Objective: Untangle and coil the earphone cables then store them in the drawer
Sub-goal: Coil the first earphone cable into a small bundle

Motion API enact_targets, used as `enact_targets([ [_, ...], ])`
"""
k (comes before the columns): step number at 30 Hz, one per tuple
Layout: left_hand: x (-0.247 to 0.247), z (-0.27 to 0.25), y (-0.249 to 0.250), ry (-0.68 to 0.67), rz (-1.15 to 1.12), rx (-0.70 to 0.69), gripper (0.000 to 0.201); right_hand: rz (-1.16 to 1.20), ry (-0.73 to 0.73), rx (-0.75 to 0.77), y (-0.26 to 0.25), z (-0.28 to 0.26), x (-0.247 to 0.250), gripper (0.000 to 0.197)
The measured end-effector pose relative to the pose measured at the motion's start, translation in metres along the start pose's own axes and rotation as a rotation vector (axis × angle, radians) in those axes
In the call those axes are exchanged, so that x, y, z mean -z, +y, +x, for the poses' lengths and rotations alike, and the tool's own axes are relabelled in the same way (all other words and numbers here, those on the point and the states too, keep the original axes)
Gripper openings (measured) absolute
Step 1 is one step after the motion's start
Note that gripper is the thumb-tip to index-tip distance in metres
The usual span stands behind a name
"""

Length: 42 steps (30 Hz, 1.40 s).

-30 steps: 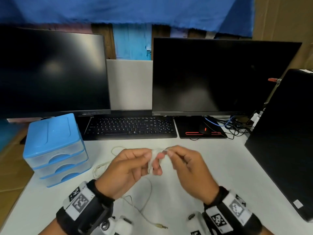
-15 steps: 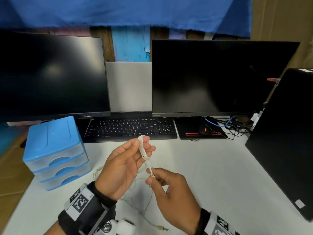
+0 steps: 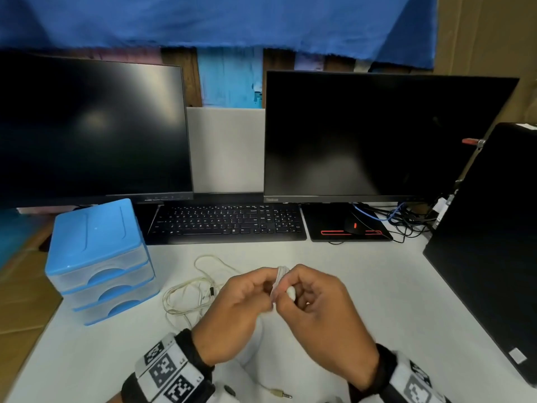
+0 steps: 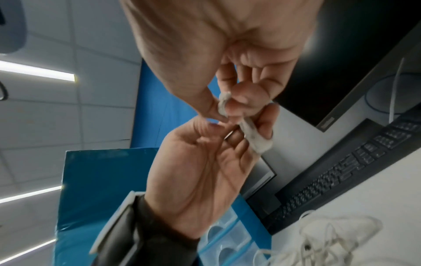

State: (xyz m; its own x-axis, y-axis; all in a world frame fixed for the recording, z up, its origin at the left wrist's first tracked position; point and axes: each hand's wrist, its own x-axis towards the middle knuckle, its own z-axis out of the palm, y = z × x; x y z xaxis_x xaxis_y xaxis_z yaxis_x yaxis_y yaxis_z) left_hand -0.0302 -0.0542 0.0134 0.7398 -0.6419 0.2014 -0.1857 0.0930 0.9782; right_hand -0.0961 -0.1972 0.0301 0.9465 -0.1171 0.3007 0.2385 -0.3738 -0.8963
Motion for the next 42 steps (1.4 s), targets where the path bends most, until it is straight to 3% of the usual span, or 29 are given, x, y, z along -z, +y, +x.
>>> enact_targets([
  [3,0.003,0.002,0.002,-0.081,0.215,-0.029,0.038,-0.063,-0.039,-0.033,0.000,0.004,0.008,0.015],
  [6,0.003,0.001,0.002,-0.069,0.313,-0.037,0.021,-0.063,-0.029,-0.052,0.001,0.003,0.005,0.009],
  [8,0.006,0.001,0.000,-0.081,0.319,0.002,0.025,-0.028,-0.007,-0.031,0.000,0.003,0.002,0.010],
  [10,0.010,0.003,-0.001,-0.095,0.212,0.068,0.019,0.023,0.045,-0.002,0.002,0.005,0.004,0.003],
  [12,0.014,0.004,0.001,-0.084,0.034,0.109,0.016,0.109,0.049,-0.041,0.007,0.011,0.009,0.011],
  [16,0.019,0.006,0.005,-0.124,-0.262,0.149,0.023,0.438,-0.243,-0.174,0.017,0.019,0.015,0.040],
  [21,0.021,0.004,0.008,-0.185,-0.317,0.117,0.025,0.498,-0.402,-0.198,0.022,0.021,0.025,0.031],
  [27,0.016,0.003,0.007,-0.126,-0.267,0.052,0.035,0.560,-0.384,-0.193,0.027,0.024,0.030,0.022],
  [35,0.011,0.001,0.010,-0.111,-0.282,0.029,0.026,0.631,-0.396,-0.173,0.031,0.025,0.027,0.014],
  [38,0.006,0.001,0.005,-0.033,-0.285,0.049,0.019,0.589,-0.325,-0.148,0.034,0.024,0.020,0.011],
  [42,0.003,0.003,-0.002,0.075,-0.290,0.051,0.029,0.432,-0.159,-0.096,0.035,0.020,0.009,0.009],
])
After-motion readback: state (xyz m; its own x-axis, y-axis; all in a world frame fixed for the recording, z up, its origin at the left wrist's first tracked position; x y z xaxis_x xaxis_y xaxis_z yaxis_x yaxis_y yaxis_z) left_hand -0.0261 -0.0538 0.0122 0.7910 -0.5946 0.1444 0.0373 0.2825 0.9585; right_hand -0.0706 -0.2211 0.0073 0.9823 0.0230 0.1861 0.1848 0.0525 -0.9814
